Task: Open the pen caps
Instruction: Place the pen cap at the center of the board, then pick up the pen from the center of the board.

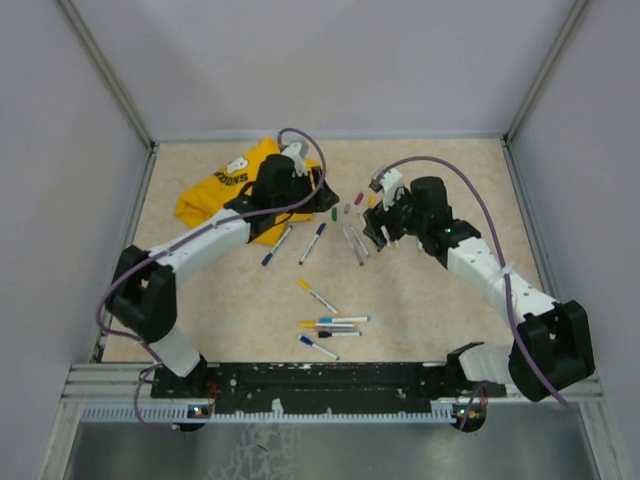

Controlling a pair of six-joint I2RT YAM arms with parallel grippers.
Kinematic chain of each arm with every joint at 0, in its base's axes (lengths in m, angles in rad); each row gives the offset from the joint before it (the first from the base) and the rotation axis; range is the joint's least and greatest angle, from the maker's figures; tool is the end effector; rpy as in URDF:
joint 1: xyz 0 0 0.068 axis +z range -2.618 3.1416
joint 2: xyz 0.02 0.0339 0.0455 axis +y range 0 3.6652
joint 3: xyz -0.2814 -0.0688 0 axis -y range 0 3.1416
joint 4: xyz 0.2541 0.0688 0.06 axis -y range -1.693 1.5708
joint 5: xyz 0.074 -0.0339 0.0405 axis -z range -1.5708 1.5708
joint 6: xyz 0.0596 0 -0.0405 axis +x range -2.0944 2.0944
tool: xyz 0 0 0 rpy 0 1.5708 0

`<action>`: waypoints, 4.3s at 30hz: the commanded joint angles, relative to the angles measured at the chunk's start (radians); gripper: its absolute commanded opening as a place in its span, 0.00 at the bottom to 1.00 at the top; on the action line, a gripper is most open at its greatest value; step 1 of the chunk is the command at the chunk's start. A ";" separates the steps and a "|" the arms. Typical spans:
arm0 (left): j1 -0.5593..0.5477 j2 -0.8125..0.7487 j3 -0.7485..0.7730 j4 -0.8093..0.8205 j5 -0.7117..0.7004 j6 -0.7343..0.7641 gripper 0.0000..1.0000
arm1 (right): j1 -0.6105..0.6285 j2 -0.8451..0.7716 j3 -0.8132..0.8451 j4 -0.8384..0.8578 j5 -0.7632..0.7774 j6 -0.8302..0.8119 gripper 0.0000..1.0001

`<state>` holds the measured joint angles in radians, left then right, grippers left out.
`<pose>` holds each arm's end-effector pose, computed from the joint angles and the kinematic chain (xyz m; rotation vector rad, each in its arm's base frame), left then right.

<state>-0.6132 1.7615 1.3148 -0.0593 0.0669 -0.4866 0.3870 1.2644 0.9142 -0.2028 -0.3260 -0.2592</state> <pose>0.3618 -0.2594 0.2695 0.1792 2.1539 -0.7270 0.2756 0.1329 0.2825 -0.8539 1.9402 0.4217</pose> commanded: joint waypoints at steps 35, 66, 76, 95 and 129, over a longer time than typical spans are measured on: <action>-0.396 -0.540 -0.016 0.149 -0.255 -0.330 1.00 | -0.040 -0.028 0.008 0.032 -0.010 -0.011 0.71; -0.422 -0.417 0.159 -0.086 -0.414 -0.341 1.00 | -0.039 -0.003 0.006 0.034 -0.002 -0.013 0.71; -0.423 -0.481 0.147 -0.043 -0.409 -0.286 1.00 | -0.045 -0.010 0.001 0.038 -0.005 -0.017 0.71; -0.342 -0.698 -0.453 0.200 -0.452 0.394 1.00 | -0.050 -0.027 0.004 0.017 -0.109 -0.028 0.70; 0.006 0.074 -0.069 -0.207 -0.036 0.450 0.48 | -0.050 0.020 0.021 -0.035 -0.217 -0.065 0.67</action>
<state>-0.6060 1.7885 1.1755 -0.2295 -0.0303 -0.0570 0.3500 1.2888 0.9096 -0.2573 -0.5259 -0.3138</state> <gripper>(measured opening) 0.508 0.676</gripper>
